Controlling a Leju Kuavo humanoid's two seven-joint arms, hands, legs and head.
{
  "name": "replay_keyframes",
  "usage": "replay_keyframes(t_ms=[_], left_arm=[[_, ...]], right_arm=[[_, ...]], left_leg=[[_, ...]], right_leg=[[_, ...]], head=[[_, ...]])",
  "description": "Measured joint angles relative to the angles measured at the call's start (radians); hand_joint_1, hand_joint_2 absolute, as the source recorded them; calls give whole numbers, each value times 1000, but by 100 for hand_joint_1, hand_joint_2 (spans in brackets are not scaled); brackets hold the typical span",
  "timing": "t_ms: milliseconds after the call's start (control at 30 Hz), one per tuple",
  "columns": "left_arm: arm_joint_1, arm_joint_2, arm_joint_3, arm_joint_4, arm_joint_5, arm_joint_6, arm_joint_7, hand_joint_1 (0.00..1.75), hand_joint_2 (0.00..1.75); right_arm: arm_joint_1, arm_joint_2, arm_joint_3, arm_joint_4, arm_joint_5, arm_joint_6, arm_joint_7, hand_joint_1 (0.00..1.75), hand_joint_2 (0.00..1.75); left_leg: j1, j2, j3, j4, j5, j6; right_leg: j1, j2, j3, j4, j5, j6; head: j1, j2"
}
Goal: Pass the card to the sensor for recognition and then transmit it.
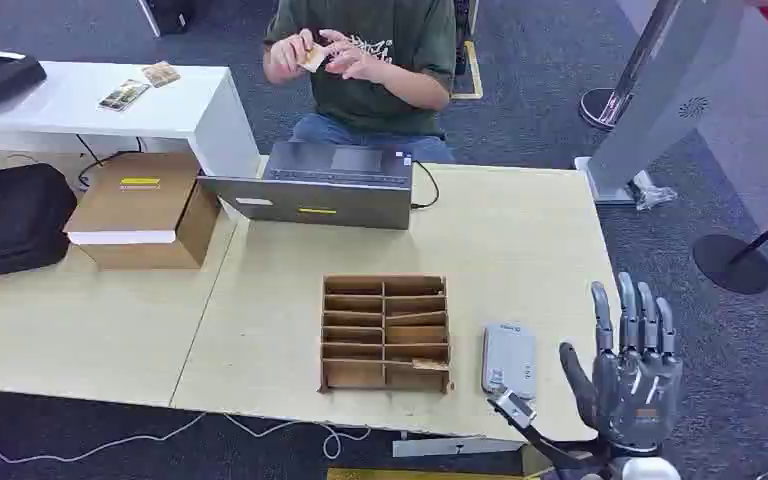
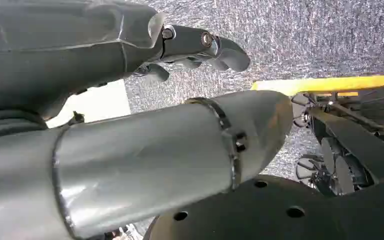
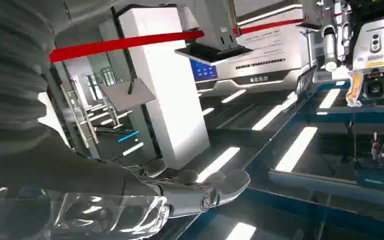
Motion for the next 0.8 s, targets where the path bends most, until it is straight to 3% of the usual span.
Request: replay_keyframes(t_ms=[600,700,767,800], left_arm=[[0,5,0,0,-20,0,0,0,0],[0,8,0,0,-26,3,0,0,0],[-1,10,0,0,-32,3,0,0,0],[-2,10,0,0,-36,3,0,0,0]], right_arm=[[-1,-1,-13,12,0,0,-16,0,175],[-15,-15,-5,29,0,0,71,0,175],[-44,-56,36,57,0,3,183,0,175],[-64,-89,65,72,0,9,273,0,175]], left_leg=[[0,0,0,0,0,0],[0,0,-1,0,0,0],[0,1,0,0,0,0],[0,1,-1,0,0,0]], right_leg=[[0,0,0,0,0,0],[0,0,0,0,0,0],[0,1,1,0,0,0],[0,1,1,0,1,1]], head=[[0,0],[0,0],[0,0],[0,0]])
